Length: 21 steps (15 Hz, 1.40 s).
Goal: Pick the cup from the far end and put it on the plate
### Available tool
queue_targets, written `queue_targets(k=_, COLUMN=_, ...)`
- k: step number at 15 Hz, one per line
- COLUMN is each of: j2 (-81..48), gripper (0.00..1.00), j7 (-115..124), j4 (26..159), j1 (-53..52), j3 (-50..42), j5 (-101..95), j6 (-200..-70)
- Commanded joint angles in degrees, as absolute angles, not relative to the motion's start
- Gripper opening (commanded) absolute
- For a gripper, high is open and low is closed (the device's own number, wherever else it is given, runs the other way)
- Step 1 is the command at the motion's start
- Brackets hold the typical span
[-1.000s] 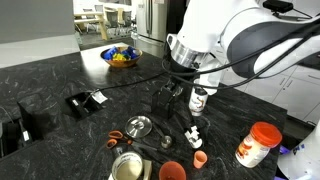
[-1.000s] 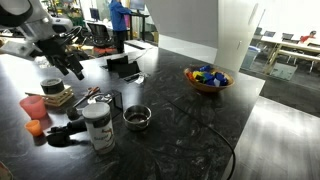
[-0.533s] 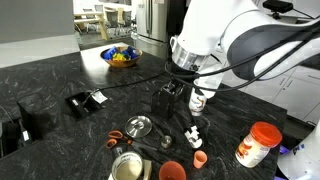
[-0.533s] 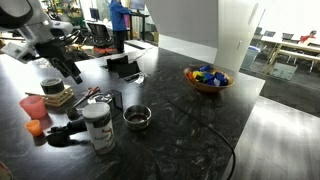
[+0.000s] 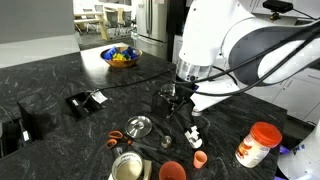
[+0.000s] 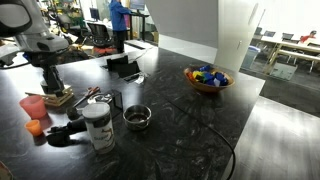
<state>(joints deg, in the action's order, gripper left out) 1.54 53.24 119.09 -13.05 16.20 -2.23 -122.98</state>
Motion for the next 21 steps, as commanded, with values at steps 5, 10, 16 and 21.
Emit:
queue_targets(k=5, j2=1.31, gripper=1.00, j7=53.28, j4=118.92, j1=-13.70, j3=15.68, j5=1.16, j6=-122.78)
queue_targets(k=10, j2=-2.00, gripper=1.00, j7=53.09, j4=118.23, j1=-13.88, j3=15.61, j5=3.25, j6=-126.34)
queue_targets(k=16, j2=-6.66, gripper=1.00, j7=51.87, j4=118.39, j1=-14.69, j3=15.32, j5=6.80, j6=-128.94)
queue_targets(k=21, j2=-9.02, gripper=1.00, j7=51.13, j4=118.84, j1=-14.74, j3=15.01, j5=8.57, j6=-129.38)
